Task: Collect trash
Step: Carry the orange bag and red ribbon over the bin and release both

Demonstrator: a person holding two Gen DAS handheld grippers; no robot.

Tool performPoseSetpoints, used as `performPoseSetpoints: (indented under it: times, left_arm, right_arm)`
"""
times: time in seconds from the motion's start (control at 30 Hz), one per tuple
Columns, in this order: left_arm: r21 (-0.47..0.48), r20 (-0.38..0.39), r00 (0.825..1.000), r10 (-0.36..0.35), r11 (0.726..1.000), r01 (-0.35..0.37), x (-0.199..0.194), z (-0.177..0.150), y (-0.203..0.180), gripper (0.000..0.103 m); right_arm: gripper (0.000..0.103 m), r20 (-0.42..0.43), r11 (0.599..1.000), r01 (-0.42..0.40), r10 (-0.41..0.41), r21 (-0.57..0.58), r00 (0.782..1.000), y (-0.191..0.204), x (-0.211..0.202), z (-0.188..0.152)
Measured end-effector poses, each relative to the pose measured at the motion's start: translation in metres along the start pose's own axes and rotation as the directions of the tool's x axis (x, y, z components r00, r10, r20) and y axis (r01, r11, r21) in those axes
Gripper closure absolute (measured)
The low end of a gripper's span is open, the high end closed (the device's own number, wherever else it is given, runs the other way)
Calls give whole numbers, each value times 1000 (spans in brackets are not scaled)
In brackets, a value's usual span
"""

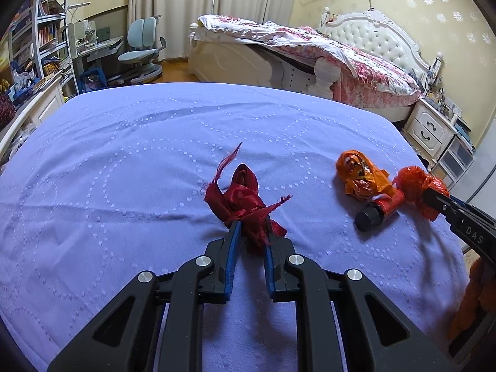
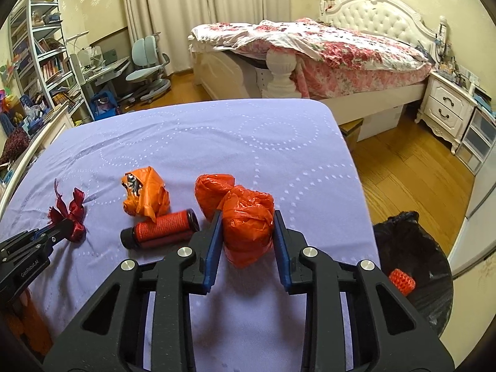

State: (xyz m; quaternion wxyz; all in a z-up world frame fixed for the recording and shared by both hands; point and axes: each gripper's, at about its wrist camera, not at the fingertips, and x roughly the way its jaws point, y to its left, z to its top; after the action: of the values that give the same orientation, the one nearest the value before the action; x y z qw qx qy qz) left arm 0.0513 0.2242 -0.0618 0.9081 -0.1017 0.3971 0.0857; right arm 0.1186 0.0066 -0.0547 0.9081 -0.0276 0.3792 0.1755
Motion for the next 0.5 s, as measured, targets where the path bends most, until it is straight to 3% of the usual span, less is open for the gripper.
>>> performPoseSetpoints:
  times: [0.5]
  left_arm:
    - [61, 20, 997, -69, 996, 68, -30, -25, -44, 87]
  right_arm:
    - [73, 32, 999, 28, -29, 36, 999, -33, -51, -40]
